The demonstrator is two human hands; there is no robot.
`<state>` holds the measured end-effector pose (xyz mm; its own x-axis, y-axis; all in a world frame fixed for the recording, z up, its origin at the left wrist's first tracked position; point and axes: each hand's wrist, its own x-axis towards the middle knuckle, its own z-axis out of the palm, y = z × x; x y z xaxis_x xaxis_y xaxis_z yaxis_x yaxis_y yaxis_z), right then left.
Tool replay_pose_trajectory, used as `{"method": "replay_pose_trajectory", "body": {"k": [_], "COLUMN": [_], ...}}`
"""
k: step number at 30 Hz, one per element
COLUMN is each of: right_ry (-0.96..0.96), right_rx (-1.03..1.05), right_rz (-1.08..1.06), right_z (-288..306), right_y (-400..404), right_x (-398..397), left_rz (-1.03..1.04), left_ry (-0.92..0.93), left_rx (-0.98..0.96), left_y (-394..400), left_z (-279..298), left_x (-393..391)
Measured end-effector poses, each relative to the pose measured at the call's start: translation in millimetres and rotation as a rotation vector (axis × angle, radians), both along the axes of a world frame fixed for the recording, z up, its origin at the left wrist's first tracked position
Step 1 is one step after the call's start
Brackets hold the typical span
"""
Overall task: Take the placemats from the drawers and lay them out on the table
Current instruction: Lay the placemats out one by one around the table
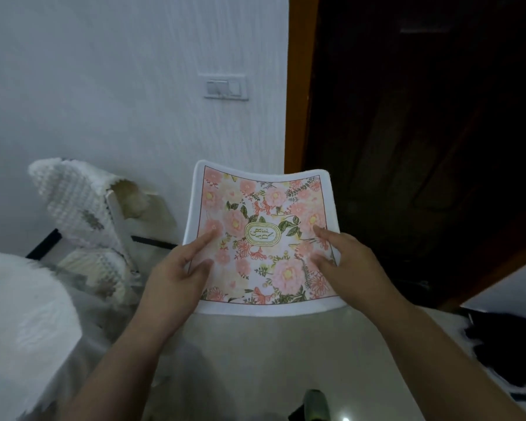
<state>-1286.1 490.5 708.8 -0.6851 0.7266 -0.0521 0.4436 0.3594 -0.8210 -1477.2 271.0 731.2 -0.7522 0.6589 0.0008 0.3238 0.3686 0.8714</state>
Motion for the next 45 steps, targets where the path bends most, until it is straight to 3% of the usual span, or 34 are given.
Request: {"method": "replay_pose_trajectory", "body": {"k": [12,22,33,41,45], "right_ry": [-0.028,-0.099,-0.129,-0.111,-0.114], "right_rx": [-0.015,0.012,0.128,0.195,0.135], "right_rz": [0.286,0.332,0.409,0.650,0.809], "right_z": [-3,-5,12,6,-8], "right_y": [71,83,50,12,-5], "right_x": [-103,-235,-414,-529,-596], "left_rz": [0.318,0.386,0.465,0.677,0.827], "left_ry": [-0.045,-0.125,-0.093,-0.161,-0.174], "left_rx": [-0.013,0.054,0.097,0.134,0.105], "left_y": [24,32,-7,-57,-77], "left_z": [-16,-31,-25,-39,-46], "left_x": [-33,-148,-313,-363,-381]}}
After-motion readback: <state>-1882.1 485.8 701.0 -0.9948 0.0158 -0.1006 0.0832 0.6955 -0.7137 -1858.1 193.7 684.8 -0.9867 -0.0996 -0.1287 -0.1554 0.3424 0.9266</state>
